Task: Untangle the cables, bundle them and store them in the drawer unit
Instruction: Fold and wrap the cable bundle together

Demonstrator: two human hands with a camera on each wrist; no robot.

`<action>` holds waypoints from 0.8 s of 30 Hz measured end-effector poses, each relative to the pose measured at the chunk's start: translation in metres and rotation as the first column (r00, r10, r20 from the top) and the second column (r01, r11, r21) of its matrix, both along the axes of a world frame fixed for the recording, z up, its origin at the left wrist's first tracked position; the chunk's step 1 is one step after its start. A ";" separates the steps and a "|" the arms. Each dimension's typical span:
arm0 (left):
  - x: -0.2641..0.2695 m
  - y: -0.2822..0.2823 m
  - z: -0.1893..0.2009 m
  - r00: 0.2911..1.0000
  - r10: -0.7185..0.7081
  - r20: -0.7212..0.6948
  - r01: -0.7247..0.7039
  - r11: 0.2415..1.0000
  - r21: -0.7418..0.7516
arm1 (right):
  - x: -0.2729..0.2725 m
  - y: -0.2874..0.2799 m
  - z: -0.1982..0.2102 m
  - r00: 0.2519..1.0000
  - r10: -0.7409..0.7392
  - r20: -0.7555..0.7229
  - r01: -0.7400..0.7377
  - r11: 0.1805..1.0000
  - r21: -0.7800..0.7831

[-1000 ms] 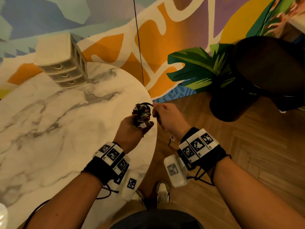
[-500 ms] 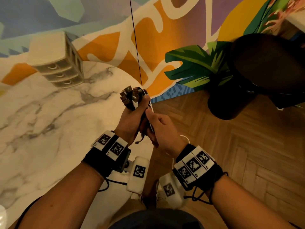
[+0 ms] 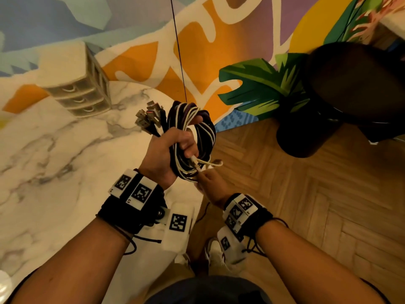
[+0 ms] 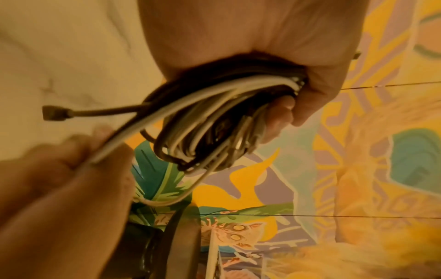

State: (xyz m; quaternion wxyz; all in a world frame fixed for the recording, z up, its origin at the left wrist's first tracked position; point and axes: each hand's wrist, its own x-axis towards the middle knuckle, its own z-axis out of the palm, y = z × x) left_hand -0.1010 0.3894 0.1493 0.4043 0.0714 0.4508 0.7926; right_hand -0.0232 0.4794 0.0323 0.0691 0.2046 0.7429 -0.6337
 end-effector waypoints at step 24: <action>0.014 -0.029 -0.029 0.500 -0.681 -0.535 0.079 0.651 -0.755 | -0.007 0.073 0.060 0.992 0.114 0.048 -0.123 0.899 0.420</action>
